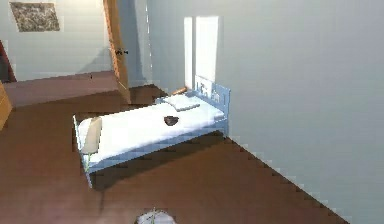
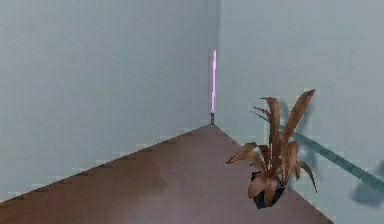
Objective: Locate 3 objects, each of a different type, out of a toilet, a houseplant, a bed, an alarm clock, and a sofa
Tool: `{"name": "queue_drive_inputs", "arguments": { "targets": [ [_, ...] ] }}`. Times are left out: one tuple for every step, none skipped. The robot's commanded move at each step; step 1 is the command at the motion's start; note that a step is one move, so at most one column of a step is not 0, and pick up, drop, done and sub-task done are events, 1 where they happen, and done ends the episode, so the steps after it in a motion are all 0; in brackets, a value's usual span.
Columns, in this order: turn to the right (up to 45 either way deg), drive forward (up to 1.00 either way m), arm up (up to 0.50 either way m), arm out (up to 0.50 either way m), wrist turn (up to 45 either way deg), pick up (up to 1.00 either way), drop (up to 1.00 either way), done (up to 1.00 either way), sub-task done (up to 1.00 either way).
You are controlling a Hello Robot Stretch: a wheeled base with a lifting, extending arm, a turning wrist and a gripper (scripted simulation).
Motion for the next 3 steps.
{"name": "queue_drive_inputs", "arguments": {
  "targets": [
    [24.0, 0.0, 0.0, 0.0, 0.0, 0.0, 0.0, 0.0, 0.0],
    [0.0, 0.5, 0.0, 0.0, 0.0, 0.0, 0.0, 0.0, 0.0],
    [-9.0, 0.0, 0.0, 0.0, 0.0, 0.0, 0.0, 0.0, 0.0]
  ]
}}
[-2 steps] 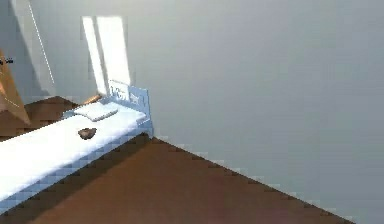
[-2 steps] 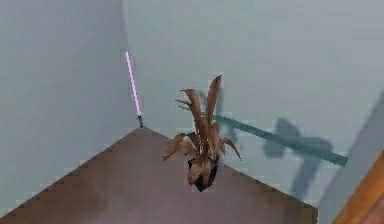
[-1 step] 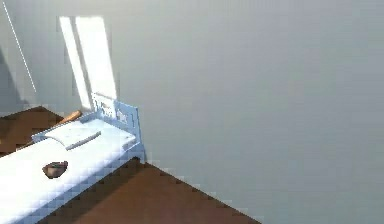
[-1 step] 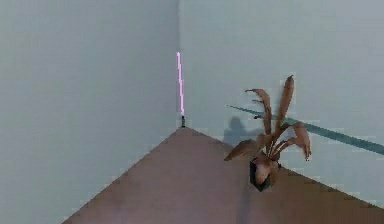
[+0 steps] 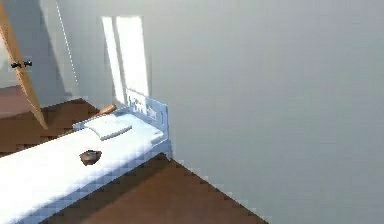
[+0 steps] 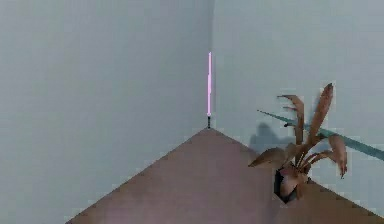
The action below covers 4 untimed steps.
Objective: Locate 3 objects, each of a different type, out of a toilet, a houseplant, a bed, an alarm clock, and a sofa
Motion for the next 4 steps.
{"name": "queue_drive_inputs", "arguments": {
  "targets": [
    [0.0, 0.45, 0.0, 0.0, 0.0, 0.0, 0.0, 0.0, 0.0],
    [-42.0, 0.0, 0.0, 0.0, 0.0, 0.0, 0.0, 0.0, 0.0],
    [0.0, 0.35, 0.0, 0.0, 0.0, 0.0, 0.0, 0.0, 0.0],
    [0.0, 0.0, 0.0, 0.0, 0.0, 0.0, 0.0, 1.0, 0.0]
  ]
}}
